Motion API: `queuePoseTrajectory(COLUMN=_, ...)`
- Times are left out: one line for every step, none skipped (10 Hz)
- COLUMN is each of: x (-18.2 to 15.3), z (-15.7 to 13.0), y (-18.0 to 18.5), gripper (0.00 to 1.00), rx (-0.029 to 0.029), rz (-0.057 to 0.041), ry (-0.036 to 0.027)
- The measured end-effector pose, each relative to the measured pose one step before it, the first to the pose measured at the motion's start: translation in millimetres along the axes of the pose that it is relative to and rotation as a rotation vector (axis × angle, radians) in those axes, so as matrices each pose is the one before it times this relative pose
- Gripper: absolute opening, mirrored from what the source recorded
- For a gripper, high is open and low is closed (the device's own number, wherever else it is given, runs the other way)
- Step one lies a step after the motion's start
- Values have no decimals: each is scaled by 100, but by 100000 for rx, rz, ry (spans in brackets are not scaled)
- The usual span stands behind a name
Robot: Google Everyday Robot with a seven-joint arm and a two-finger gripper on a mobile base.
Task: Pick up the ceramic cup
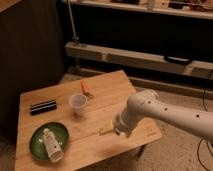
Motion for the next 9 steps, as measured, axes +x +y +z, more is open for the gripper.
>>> queuePoseTrajectory(x=200, z=469, y=-1201, gripper=80, rx=-10, rz=-2730, ry=-1093)
queuePoseTrajectory(x=36, z=124, y=-241, gripper=80, rx=-67, rz=-608, ry=-309)
queuePoseTrajectory(x=13, z=-30, y=48, gripper=80, rx=-24, rz=101, ry=83)
queuePoseTrajectory(x=0, z=13, y=-16, gripper=80, rx=2, rz=-38, ry=-31)
queuePoseTrajectory(x=2, z=-27, y=-14, gripper=80, rx=-64, rz=-62, ry=37)
queuePoseTrajectory(x=8, z=-14, y=24, gripper=80, rx=5, rz=64, ry=39)
queuePoseTrajectory(x=-3, z=-3, y=9, gripper=80, rx=-2, rz=13, ry=6)
queuePoseTrajectory(x=-13, z=1, y=26, gripper=80, rx=-7, rz=57, ry=-6)
queuePoseTrajectory(x=3, z=-10, y=15, gripper=80, rx=-6, rz=26, ry=30)
